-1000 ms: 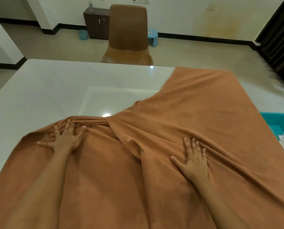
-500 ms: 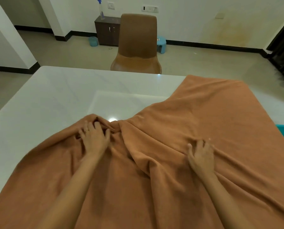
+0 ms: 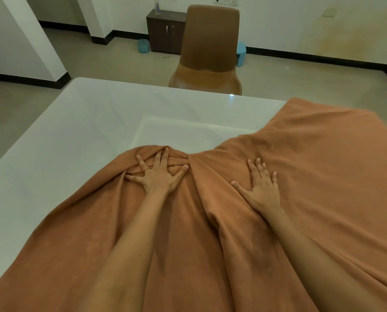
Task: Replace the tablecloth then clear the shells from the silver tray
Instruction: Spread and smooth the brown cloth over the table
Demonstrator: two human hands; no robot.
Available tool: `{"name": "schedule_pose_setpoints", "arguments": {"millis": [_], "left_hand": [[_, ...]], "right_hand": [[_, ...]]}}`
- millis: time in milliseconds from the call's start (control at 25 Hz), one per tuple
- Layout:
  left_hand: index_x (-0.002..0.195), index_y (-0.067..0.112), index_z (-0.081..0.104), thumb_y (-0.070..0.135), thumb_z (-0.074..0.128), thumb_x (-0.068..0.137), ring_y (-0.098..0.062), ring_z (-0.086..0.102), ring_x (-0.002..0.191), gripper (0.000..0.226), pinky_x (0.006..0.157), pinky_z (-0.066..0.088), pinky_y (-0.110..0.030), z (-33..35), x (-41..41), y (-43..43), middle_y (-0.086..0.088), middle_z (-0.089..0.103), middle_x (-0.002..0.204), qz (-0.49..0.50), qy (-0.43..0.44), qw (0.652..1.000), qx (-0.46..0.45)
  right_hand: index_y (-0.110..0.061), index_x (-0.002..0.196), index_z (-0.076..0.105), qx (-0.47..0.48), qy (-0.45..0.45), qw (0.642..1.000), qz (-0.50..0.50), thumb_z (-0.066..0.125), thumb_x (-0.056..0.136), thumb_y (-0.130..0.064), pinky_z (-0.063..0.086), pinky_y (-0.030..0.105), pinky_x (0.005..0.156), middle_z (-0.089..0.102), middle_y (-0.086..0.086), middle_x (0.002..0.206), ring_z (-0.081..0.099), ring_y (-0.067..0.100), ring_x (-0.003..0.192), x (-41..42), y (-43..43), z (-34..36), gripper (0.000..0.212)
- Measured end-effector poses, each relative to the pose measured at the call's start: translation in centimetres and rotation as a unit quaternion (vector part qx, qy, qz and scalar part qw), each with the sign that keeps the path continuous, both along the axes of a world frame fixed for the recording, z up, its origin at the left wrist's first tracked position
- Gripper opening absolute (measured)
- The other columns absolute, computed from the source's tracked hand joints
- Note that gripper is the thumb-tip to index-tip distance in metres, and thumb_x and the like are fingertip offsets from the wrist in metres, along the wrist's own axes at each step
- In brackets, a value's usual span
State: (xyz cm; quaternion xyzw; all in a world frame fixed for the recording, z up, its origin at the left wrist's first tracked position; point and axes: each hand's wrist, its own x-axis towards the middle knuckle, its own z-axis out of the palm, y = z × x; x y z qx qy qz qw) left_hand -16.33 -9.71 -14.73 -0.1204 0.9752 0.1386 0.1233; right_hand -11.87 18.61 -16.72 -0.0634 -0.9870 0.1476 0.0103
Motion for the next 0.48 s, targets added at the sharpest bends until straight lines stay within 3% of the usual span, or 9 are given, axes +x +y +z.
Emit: {"name": "schedule_pose_setpoints", "arguments": {"millis": [120, 240, 320, 400, 480], "left_hand": [[0.147, 0.049, -0.005, 0.087, 0.011, 0.074, -0.04, -0.024, 0.14, 0.084, 0.09, -0.006, -0.082, 0.6, -1.7, -0.2, 0.022, 0.0, 0.158, 0.018, -0.013, 1.0, 0.018], [0.147, 0.048, -0.006, 0.077, 0.013, 0.084, -0.044, -0.027, 0.138, 0.072, 0.093, 0.0, -0.083, 1.5, -3.7, -0.3, 0.021, -0.002, 0.158, 0.044, -0.052, 0.997, 0.032], [0.147, 0.047, -0.008, 0.073, 0.018, 0.087, -0.045, -0.028, 0.137, 0.07, 0.093, 0.001, -0.083, 2.1, -4.8, -0.3, 0.02, -0.006, 0.158, 0.05, -0.087, 0.994, 0.043], [0.147, 0.045, -0.009, 0.07, 0.022, 0.089, -0.046, -0.027, 0.137, 0.071, 0.093, 0.001, -0.082, 2.2, -5.2, -0.1, 0.02, -0.008, 0.158, 0.054, -0.103, 0.992, 0.041], [0.147, 0.044, -0.012, 0.069, 0.019, 0.089, -0.047, -0.026, 0.137, 0.07, 0.093, 0.0, -0.083, 1.8, -4.9, 0.5, 0.019, -0.008, 0.158, 0.057, -0.091, 0.994, 0.02]], "right_hand": [[-0.033, 0.151, 0.011, -0.008, -0.002, 1.0, -0.001, 0.025, 0.074, -0.085, -0.005, 0.04, 0.117, 0.006, -0.007, 0.16, 0.005, 0.01, 0.147, -0.7, 0.5, 0.0, 0.094], [-0.032, 0.151, 0.015, -0.011, -0.014, 1.0, 0.006, 0.02, 0.086, -0.071, 0.0, 0.038, 0.119, 0.009, -0.007, 0.16, 0.007, 0.008, 0.146, -1.1, 1.5, 0.1, 0.076], [-0.029, 0.146, 0.032, -0.037, 0.012, 0.999, -0.003, 0.032, 0.096, -0.053, 0.009, 0.039, 0.119, 0.022, -0.005, 0.157, 0.016, 0.01, 0.145, -1.3, 1.8, 0.0, 0.056], [-0.021, 0.129, 0.056, -0.075, 0.099, 0.992, -0.019, 0.046, 0.097, -0.033, 0.02, 0.042, 0.116, 0.044, 0.0, 0.146, 0.035, 0.016, 0.139, -1.1, 1.6, -0.2, 0.035], [-0.012, 0.116, 0.065, -0.09, 0.162, 0.982, -0.037, 0.054, 0.094, -0.02, 0.029, 0.044, 0.112, 0.058, 0.006, 0.132, 0.049, 0.021, 0.129, -0.8, 1.1, -0.4, 0.025]]}}
